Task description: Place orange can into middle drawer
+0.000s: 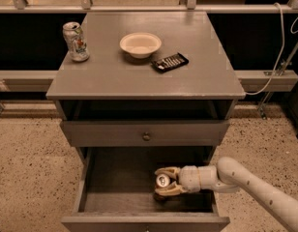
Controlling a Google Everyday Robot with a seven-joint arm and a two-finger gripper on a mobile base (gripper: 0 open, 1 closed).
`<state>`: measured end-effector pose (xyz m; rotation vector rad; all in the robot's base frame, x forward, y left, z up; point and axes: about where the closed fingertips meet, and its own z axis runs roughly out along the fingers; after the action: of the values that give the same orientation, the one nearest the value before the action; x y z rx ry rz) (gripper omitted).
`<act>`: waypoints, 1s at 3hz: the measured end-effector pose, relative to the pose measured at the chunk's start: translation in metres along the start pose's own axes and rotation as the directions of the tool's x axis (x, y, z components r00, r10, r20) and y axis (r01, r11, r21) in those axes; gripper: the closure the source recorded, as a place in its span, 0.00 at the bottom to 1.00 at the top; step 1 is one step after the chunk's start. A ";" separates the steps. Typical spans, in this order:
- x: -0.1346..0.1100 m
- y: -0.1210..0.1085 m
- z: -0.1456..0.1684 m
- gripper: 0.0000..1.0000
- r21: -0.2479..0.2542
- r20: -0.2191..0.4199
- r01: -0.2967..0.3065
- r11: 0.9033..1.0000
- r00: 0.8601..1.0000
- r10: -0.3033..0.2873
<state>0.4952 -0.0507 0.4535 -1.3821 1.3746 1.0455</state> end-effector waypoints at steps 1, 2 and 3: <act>0.000 0.001 0.002 0.04 -0.004 0.002 0.000 1.000 1.000 0.000; 0.000 0.001 0.003 0.00 -0.006 0.003 0.000 1.000 1.000 0.000; -0.003 0.002 0.004 0.00 -0.015 0.004 0.006 1.000 1.000 -0.006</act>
Offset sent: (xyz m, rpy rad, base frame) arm -0.0006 0.0021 -0.0003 0.0019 0.0010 0.0035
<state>0.4929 -0.0460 0.4551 -1.3934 1.3615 1.0559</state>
